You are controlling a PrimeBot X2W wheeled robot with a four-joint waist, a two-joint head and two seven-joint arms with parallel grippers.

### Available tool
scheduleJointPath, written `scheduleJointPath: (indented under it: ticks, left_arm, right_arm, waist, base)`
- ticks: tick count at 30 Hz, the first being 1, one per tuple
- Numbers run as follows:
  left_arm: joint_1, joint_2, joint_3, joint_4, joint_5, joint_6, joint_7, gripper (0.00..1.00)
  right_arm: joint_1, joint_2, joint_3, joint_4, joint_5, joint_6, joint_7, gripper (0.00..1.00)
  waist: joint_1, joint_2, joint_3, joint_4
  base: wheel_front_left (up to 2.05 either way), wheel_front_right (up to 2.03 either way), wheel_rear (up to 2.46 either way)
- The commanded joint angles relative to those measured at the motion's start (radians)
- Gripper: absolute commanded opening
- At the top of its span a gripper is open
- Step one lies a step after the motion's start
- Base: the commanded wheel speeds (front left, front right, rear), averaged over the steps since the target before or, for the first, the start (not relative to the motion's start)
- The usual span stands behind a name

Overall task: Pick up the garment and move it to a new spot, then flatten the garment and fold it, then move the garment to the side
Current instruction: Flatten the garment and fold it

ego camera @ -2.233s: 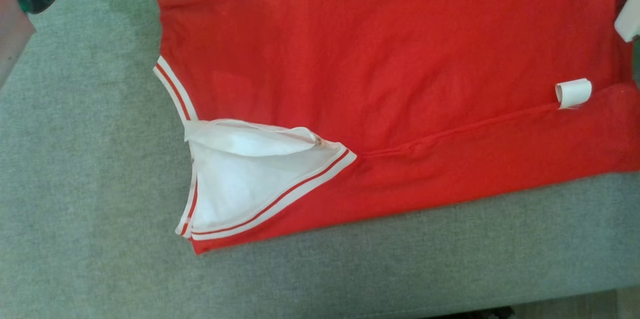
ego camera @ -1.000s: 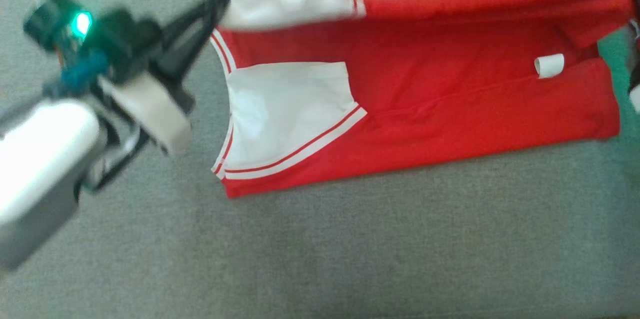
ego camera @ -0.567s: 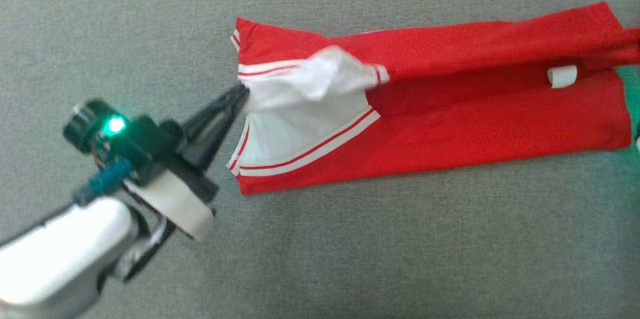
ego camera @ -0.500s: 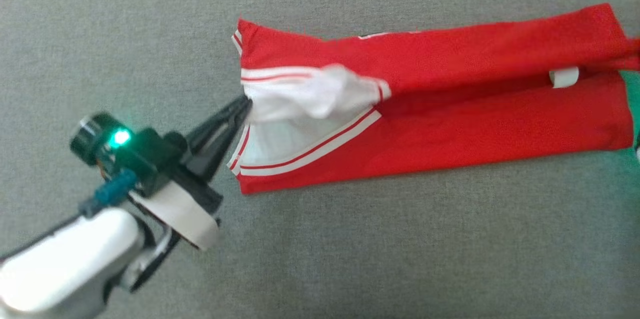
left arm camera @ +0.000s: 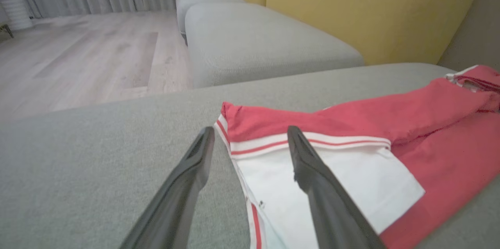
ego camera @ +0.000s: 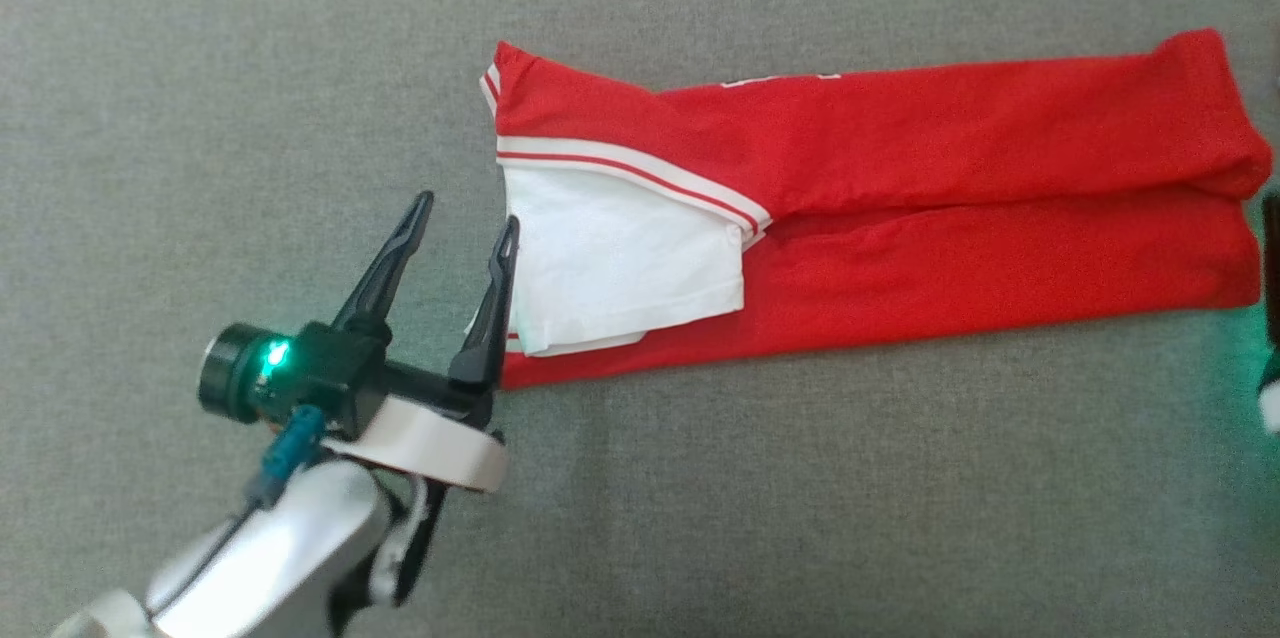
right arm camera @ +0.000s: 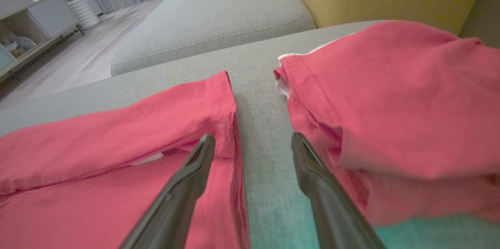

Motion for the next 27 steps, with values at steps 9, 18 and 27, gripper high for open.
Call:
scheduleJointPath:
  ticks: [9,18,27]
  left_arm:
    - [0.279,-0.256,0.369,-0.007,0.336,0.041,-0.012,1.0]
    - [0.461,-0.454,0.544,-0.021,0.579,-0.065,-0.012,1.0]
    - [0.511,-0.531,0.621,-0.01,0.666,-0.168,-0.012,1.0]
  right_arm:
    - [0.157,0.153,-0.248,-0.092,-0.134,-0.001,-0.014,1.0]
    - [0.112,0.173,-0.356,0.036,-0.18,-0.001,0.041,1.0]
    - [0.053,0.195,-0.368,0.192,-0.177,-0.001,0.167,0.76]
  waist:
    - [0.0,0.0,-0.078,0.047]
    - [0.0,0.0,-0.117,0.154]
    - [0.0,0.0,-0.121,0.193]
  base:
    - [0.0,0.0,0.0]
    - [0.0,0.0,0.0]
    - [0.0,0.0,0.0]
